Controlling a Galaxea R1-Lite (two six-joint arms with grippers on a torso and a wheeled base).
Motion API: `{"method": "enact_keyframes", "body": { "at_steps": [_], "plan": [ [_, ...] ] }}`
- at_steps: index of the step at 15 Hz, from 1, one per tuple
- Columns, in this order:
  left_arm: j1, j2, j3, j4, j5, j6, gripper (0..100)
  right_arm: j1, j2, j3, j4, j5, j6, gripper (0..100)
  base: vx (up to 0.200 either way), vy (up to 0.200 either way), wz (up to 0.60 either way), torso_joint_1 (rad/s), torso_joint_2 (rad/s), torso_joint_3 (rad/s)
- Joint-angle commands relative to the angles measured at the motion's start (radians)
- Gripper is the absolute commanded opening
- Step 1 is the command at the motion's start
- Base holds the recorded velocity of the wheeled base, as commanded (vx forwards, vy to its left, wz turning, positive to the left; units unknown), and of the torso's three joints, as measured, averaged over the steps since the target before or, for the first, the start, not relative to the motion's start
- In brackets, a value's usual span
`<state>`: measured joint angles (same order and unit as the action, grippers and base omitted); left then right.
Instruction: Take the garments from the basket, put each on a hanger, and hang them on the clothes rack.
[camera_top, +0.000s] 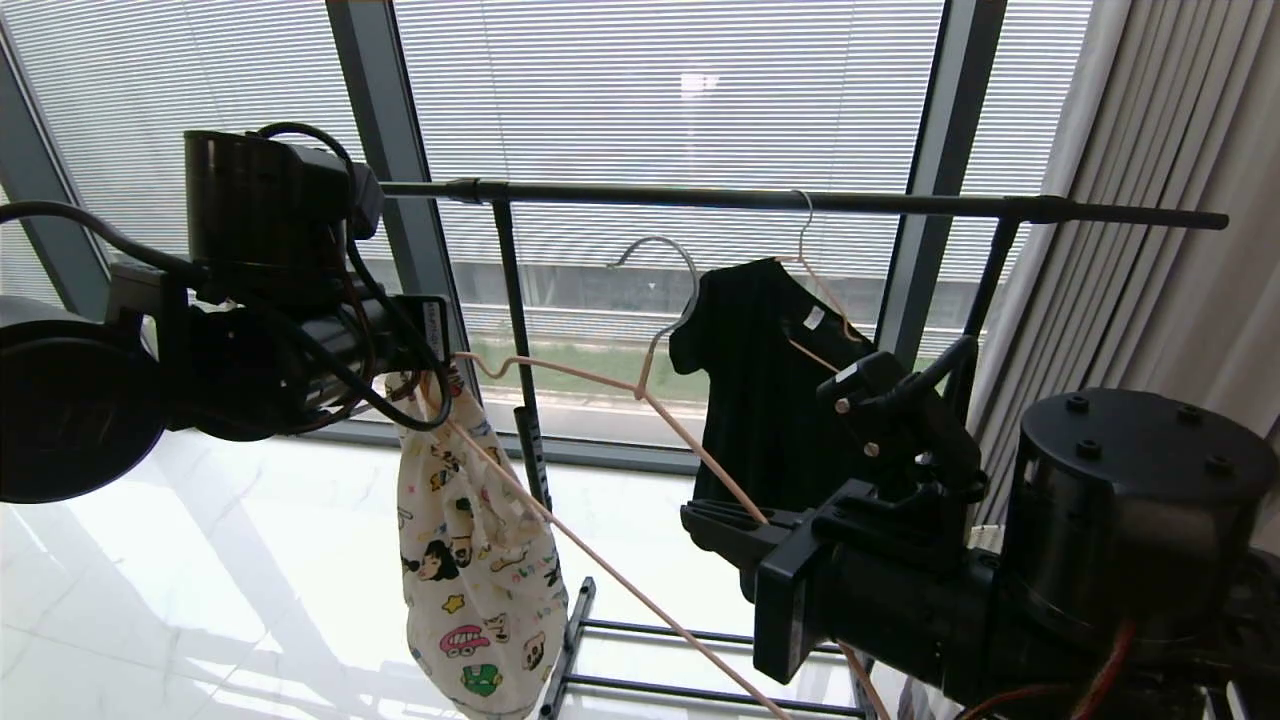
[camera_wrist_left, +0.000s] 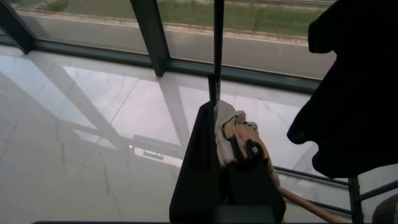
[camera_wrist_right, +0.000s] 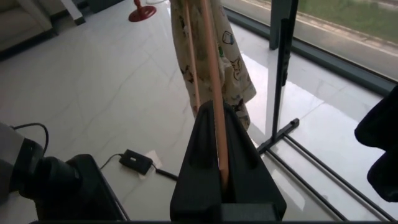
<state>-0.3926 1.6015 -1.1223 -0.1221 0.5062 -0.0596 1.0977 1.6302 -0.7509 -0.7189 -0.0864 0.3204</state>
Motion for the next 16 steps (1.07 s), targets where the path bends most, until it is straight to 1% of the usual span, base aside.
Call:
{"method": "enact_keyframes", "body": {
  "at_steps": [1, 4, 6, 11, 13, 16],
  "plan": [
    [-0.008, -0.002, -0.001, -0.001, 0.005, 0.0, 0, -0.001, 0.068, -0.044, -0.005, -0.016, 0.0, 0, 0.0, 0.0, 0.0, 0.0, 0.0, 0.0],
    [-0.028, -0.005, -0.002, -0.001, 0.02, -0.016, 0, -0.001, 0.111, -0.079, -0.005, -0.03, 0.0, 0, 0.0, 0.0, 0.0, 0.0, 0.0, 0.0],
    [-0.088, -0.017, -0.001, -0.001, 0.022, -0.046, 0, -0.002, 0.145, -0.119, -0.005, -0.03, 0.0, 0, 0.0, 0.0, 0.0, 0.0, 0.0, 0.0],
    [-0.275, -0.048, 0.001, -0.001, 0.009, -0.051, 0, -0.009, 0.209, -0.176, -0.005, -0.038, -0.001, 0, 0.0, 0.0, 0.0, 0.0, 0.0, 0.0],
    [-0.322, -0.057, 0.006, -0.001, 0.006, -0.051, 0, -0.018, 0.229, -0.193, -0.005, -0.059, -0.001, 0, 0.0, 0.0, 0.0, 0.0, 0.0, 0.0],
    [-0.328, -0.066, 0.006, -0.001, 0.003, -0.051, 0, -0.035, 0.231, -0.193, -0.005, -0.061, -0.001, 0, 0.0, 0.0, 0.0, 0.0, 0.0, 0.0]
  ]
}}
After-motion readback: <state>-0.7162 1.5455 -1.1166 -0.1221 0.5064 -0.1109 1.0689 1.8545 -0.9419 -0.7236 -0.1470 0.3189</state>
